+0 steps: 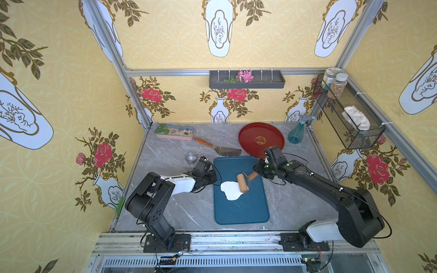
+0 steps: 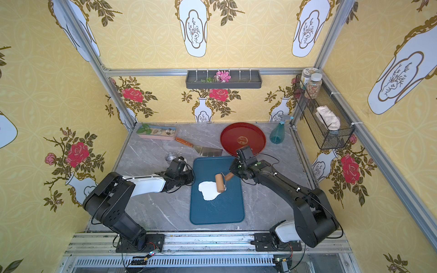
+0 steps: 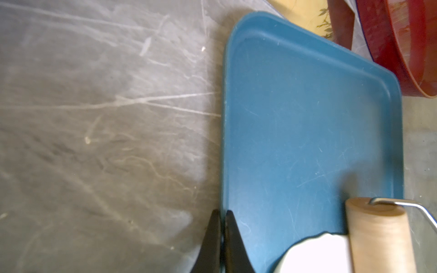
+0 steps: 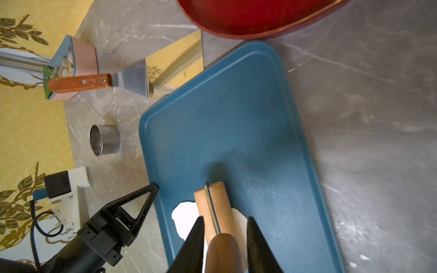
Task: Roll out the dumpling wrappers from the dough
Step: Flatten out the dough on the work surface.
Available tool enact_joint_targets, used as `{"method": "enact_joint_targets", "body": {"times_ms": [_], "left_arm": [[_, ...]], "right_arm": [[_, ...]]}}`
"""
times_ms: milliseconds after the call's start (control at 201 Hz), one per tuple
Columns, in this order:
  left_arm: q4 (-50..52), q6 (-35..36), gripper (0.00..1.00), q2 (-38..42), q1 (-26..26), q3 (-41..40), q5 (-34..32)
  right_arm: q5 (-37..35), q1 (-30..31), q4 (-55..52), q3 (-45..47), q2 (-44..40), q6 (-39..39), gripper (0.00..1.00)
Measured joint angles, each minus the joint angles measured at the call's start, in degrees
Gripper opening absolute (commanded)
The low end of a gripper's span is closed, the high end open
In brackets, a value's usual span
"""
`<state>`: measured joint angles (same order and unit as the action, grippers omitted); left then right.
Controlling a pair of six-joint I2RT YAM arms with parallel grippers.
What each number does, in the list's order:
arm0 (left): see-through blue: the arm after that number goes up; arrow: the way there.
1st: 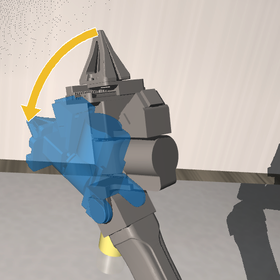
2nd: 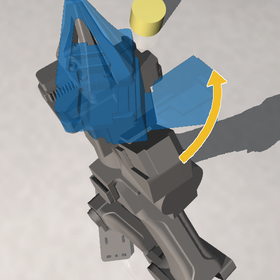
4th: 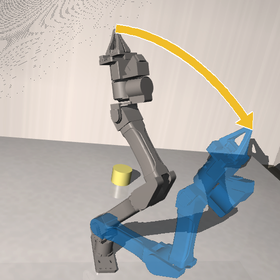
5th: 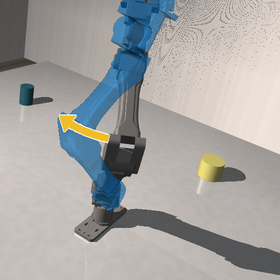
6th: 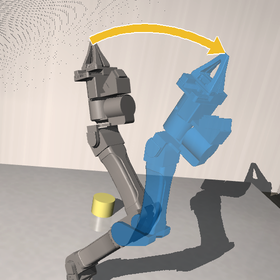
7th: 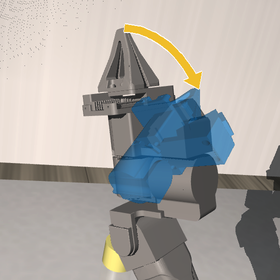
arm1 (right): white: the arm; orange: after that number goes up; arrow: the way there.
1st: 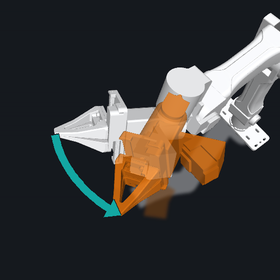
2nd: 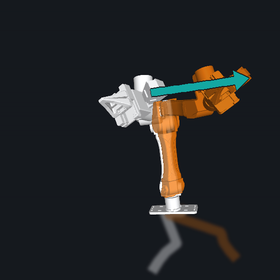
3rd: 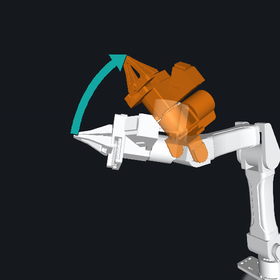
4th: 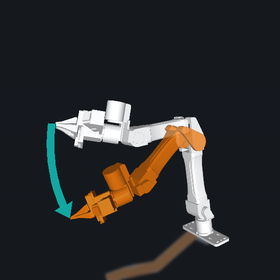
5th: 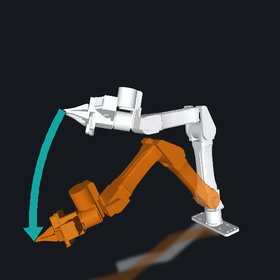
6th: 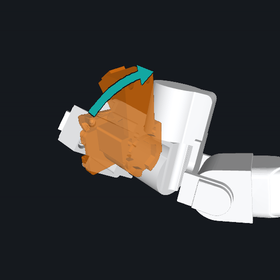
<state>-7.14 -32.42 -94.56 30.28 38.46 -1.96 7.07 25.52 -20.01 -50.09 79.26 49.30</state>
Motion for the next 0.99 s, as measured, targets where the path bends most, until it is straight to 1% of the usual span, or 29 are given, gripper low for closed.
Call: {"method": "enact_joint_targets", "body": {"times_ms": [169,304,463,578,662,752,876,991], "left_arm": [[0.0,0.0,0.00,0.0,0.0,0.0,0.0],[0.0,0.0,0.00,-0.1,0.0,0.0,0.0],[0.0,0.0,0.00,0.0,0.0,0.0,0.0],[0.0,0.0,0.00,0.0,0.0,0.0,0.0],[0.0,0.0,0.00,0.0,0.0,0.0,0.0],[0.0,0.0,0.00,0.1,0.0,0.0,0.0],[0.0,0.0,0.00,0.2,0.0,-0.1,0.0],[0.2,0.0,0.00,0.3,0.0,-0.1,-0.1]], "right_arm": [[-1.0,-2.4,-1.7,2.1,-3.8,-1.6,0.00],[-2.0,-3.4,-5.5,2.6,-6.8,-3.1,0.00],[-4.6,-3.6,-11.7,2.7,-12.2,-5.1,0.00],[-5.9,-2.4,-12.9,3.4,-16.9,-6.1,0.00],[-5.7,0.2,-11.1,3.4,-19.2,-6.1,0.00],[-6.3,4.5,-8.3,2.6,-18.9,-6.1,0.00],[-7.7,12.3,-4.4,0.2,-14.6,-5.9,0.00],[-9.9,19.1,-0.9,-2.7,-8.3,-4.4,0.00]]}}
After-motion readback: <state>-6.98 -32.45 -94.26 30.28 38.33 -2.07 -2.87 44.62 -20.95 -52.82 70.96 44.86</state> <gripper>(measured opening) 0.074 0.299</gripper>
